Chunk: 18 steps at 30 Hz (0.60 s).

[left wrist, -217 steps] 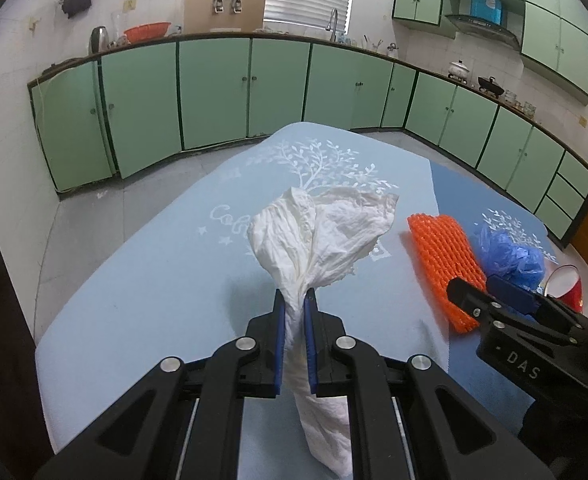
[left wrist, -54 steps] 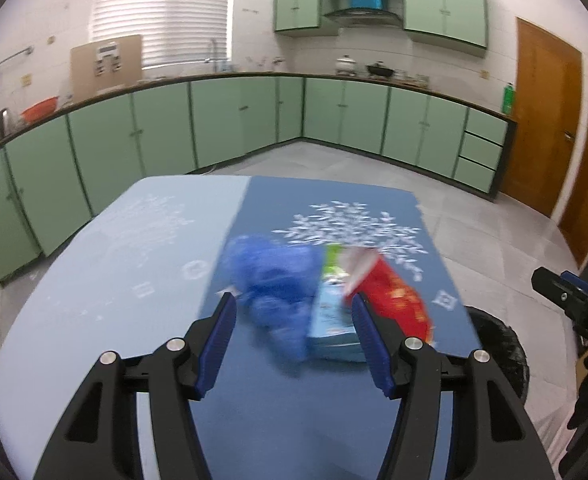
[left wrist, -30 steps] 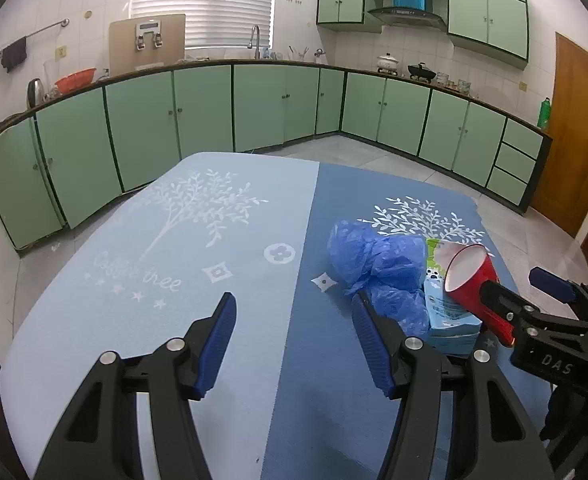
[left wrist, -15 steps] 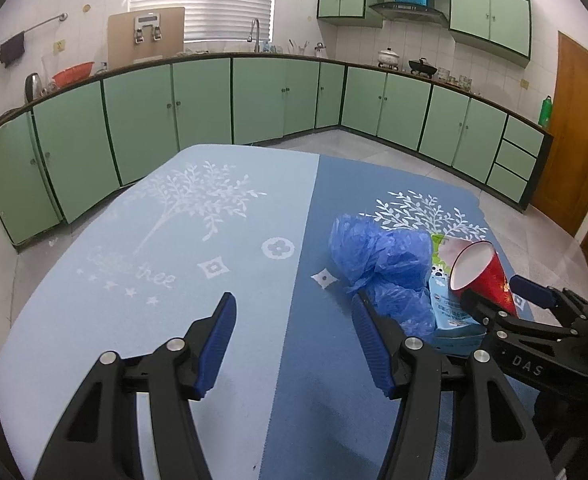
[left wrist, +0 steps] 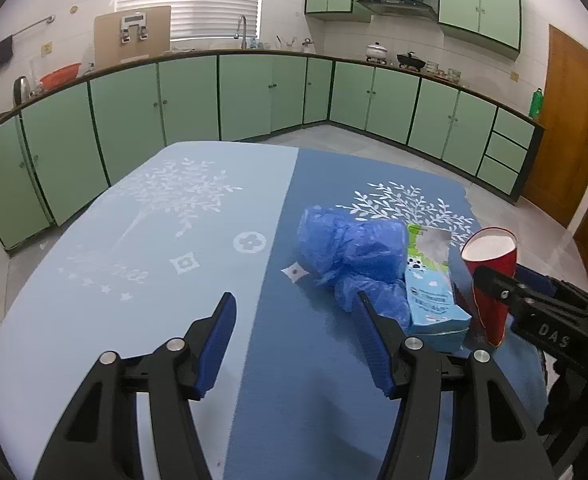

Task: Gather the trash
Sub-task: 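Move both grippers back to the table toward the red paper cup, then grasp the red paper cup with the right gripper and lift it toward the bin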

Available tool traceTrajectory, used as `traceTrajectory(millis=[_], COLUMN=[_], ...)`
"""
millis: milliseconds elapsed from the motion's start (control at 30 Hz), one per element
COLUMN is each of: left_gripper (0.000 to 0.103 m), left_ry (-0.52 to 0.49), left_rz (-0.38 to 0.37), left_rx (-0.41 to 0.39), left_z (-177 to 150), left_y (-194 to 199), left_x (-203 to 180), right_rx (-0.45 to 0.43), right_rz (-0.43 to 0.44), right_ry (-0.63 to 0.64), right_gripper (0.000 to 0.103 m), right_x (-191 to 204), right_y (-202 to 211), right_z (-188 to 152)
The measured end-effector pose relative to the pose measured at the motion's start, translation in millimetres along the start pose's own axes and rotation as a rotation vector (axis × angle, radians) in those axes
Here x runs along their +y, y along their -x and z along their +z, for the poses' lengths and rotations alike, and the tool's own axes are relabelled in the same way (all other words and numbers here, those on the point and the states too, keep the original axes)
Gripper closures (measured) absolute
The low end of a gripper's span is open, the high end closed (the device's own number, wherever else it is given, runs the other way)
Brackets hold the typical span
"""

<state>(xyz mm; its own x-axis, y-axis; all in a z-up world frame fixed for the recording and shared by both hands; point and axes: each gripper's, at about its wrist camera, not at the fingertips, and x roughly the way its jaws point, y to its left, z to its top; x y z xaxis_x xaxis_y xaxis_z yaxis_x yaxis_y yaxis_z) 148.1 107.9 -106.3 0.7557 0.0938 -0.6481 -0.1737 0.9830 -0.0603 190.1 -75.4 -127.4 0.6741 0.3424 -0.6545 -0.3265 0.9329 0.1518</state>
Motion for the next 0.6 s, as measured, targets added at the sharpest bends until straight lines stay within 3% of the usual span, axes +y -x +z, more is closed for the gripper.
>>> traceTrajectory(millis=[367,467,500,600], left_gripper=[0.043,0.043,0.043,0.043], left_ry=[-0.025,-0.034,-0.034,-0.032], left_rz=[-0.027,-0.030,-0.031,-0.036], left_rx=[-0.002,-0.005,-0.004,-0.004], left_z=[-2.2,-1.8,-1.7,-1.0], left_y=[2.9,4.2,4.1,4.9], left_x=[-16.8,-19.8,-20.2,-21.9], right_rx=[0.032,0.041,0.046,0.040], right_rz=[-0.061,-0.044,-0.028,-0.013], right_ry=[-0.072,-0.091,-0.092,-0.092], right_gripper=[0.042,0.055,0.066,0.068], right_x=[-30.7,-36.3,-37.5,-39.0], right_y=[3.6,1.3,1.0,3.6], right_z=[-13.9,-14.6,-14.2,-13.6])
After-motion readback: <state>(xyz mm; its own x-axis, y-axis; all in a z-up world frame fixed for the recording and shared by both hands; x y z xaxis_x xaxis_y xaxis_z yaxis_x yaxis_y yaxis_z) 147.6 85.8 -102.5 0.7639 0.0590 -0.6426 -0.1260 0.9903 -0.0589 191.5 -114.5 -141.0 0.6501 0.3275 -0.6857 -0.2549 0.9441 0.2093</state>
